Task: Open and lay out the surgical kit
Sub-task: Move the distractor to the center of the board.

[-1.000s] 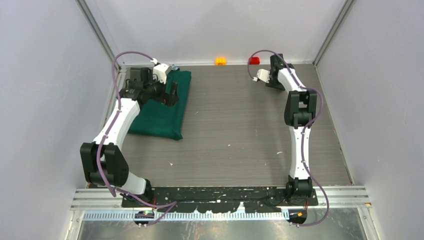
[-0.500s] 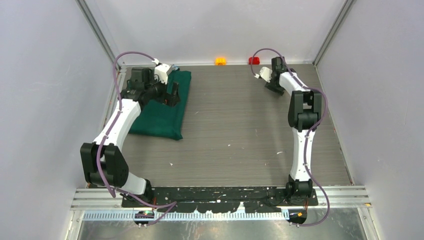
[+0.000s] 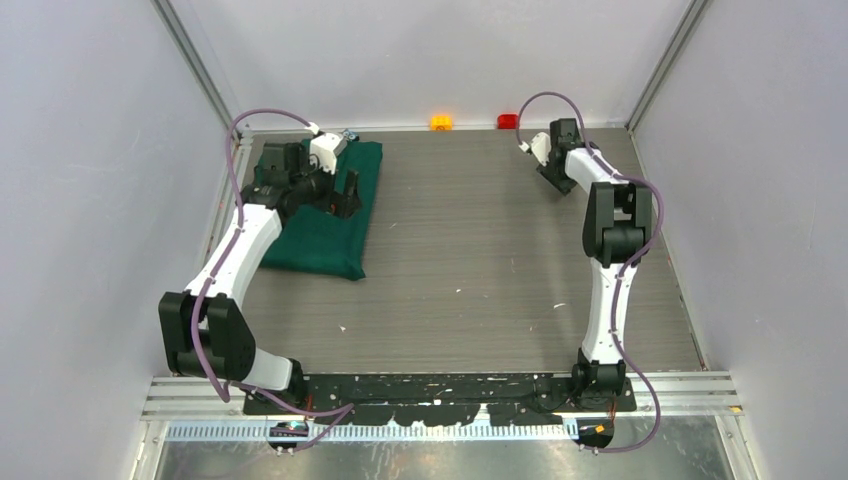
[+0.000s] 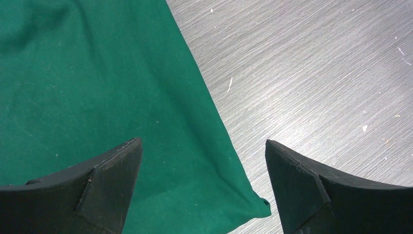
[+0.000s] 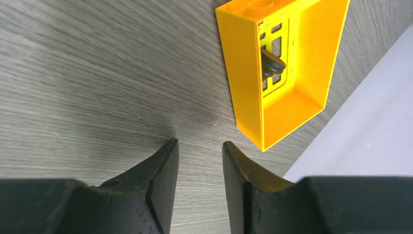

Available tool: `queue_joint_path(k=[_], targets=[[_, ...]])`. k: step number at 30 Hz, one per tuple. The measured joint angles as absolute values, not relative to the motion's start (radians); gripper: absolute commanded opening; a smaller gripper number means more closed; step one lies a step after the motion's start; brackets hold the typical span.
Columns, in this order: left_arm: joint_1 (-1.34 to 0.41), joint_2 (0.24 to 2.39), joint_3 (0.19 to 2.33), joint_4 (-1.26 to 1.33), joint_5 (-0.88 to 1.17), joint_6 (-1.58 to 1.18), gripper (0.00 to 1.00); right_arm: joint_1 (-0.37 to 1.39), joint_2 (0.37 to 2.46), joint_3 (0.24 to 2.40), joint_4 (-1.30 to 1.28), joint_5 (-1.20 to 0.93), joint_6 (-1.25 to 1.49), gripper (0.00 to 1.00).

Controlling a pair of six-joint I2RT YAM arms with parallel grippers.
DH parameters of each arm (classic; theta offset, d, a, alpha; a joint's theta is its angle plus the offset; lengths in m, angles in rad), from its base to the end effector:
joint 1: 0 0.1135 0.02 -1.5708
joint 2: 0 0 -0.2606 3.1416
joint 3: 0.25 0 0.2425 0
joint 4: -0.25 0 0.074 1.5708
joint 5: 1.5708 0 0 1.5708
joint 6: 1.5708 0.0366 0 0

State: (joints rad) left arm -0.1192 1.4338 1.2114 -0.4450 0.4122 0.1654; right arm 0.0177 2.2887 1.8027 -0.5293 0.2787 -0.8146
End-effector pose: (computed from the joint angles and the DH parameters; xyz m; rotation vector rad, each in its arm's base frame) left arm 0.3073 -0.0516 0.3118 0.5319 2.1421 -0.4344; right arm 0.4849 -0.0015 0.1603 -0.9796 2.4801 -0.6392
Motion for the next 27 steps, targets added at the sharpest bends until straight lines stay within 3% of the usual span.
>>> queue_joint_path(k=[11,21,27], targets=[[-0.123,1.434,1.209,-0.438,0.412,0.165,1.0,-0.057,2.428,2.037,-0.61,0.293,-0.712,0.27],[-0.125,1.455,1.209,-0.438,0.411,0.165,1.0,-0.065,2.615,2.357,-0.658,0.303,-0.638,0.26],[-0.125,1.475,1.209,-0.438,0.41,0.165,1.0,-0.047,2.625,2.385,-0.667,0.261,-0.581,0.27]])
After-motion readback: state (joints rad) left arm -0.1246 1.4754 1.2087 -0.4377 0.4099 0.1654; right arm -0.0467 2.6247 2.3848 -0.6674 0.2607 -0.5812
